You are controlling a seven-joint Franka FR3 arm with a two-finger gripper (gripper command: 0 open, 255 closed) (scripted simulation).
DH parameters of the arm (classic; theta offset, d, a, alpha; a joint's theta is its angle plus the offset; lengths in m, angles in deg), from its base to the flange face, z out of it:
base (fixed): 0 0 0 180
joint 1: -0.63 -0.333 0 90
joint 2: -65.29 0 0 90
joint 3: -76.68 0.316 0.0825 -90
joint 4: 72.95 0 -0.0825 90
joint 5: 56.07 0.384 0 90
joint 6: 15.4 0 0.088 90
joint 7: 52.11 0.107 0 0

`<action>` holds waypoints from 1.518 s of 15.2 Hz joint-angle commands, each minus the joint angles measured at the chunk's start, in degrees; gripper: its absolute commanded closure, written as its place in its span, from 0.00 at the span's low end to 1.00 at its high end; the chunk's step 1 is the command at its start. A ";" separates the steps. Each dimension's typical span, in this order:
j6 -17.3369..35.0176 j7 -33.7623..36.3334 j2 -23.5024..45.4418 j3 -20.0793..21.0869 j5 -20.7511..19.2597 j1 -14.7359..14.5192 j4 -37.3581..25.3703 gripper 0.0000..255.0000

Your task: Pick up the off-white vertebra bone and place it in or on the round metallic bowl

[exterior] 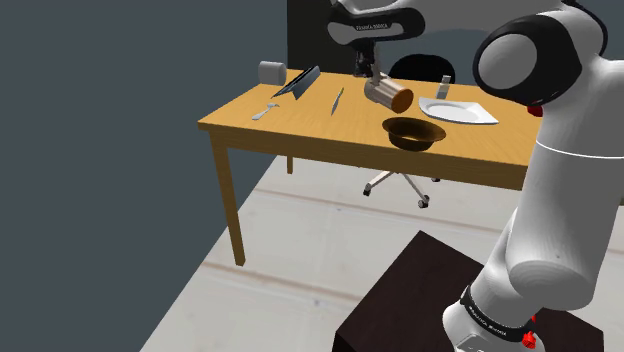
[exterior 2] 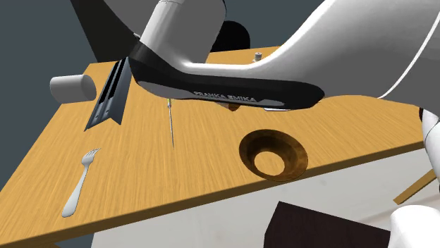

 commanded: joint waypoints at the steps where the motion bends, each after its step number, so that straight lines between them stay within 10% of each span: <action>1: -0.59 0.77 -2.52 0.25 -0.99 -0.86 2.41 1.00; 15: -8.38 12.36 -29.12 7.49 -8.30 -7.02 29.62 1.00; 16: -8.38 12.36 -29.12 7.49 -8.30 -7.02 29.62 0.00; 23: -10.39 10.60 -11.17 -7.28 24.23 0.56 10.40 0.00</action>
